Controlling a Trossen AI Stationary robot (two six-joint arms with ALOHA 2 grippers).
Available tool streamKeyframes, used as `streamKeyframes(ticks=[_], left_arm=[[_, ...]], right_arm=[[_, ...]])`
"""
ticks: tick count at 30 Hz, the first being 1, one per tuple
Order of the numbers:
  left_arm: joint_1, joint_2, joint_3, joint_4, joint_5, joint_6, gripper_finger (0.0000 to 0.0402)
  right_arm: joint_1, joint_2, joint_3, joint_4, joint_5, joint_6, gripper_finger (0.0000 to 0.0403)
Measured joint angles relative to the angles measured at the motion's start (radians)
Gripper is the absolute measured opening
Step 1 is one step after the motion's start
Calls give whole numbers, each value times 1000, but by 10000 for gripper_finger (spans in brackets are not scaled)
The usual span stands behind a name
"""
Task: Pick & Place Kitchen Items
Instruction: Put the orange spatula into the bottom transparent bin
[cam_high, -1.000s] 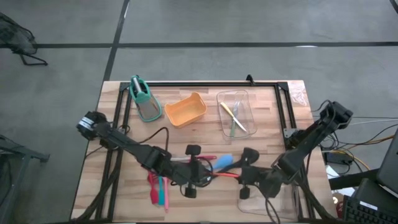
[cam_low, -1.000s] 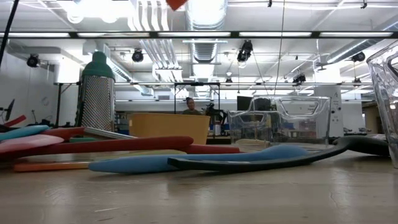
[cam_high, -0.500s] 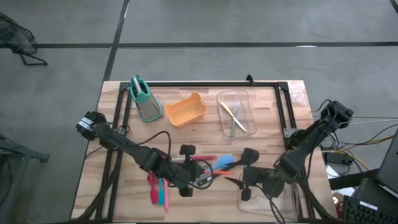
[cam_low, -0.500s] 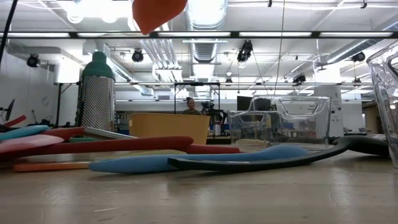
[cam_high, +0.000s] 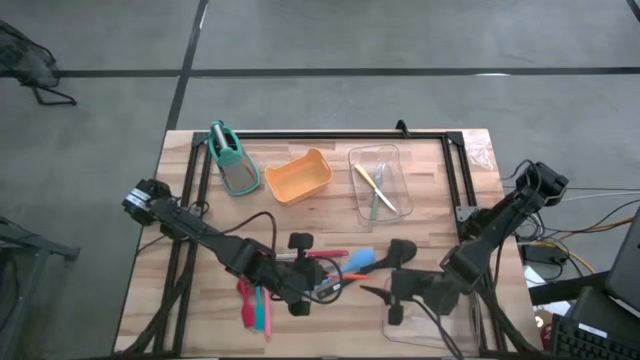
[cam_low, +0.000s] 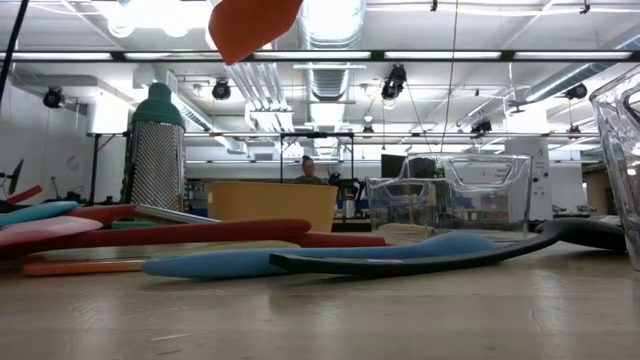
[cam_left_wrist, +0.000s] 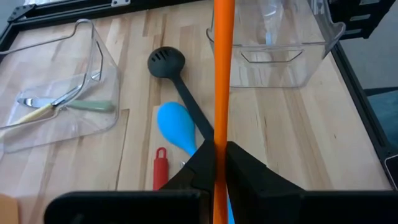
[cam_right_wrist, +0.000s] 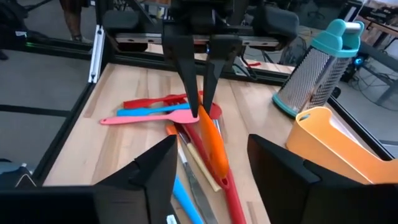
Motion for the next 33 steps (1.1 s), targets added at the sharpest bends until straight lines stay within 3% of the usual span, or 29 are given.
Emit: streamKeyframes(ticks=[8, 16, 25, 29, 33], left_arm=[[0, 0, 0, 0, 0, 0, 25], [0, 0, 0, -2, 4, 2, 25], [0, 1, 0, 7, 1, 2, 31], [0, 1, 0, 19, -19, 0, 65], [-1, 1, 2, 19, -43, -1, 111]], right_arm=[[0, 0, -1, 2, 0, 8, 131], [0, 0, -1, 1, -37, 13, 24], [0, -19, -1, -6, -45, 27, 22], [0, -41, 14, -31, -49, 55, 21], [8, -73, 55, -203, -52, 185, 20]])
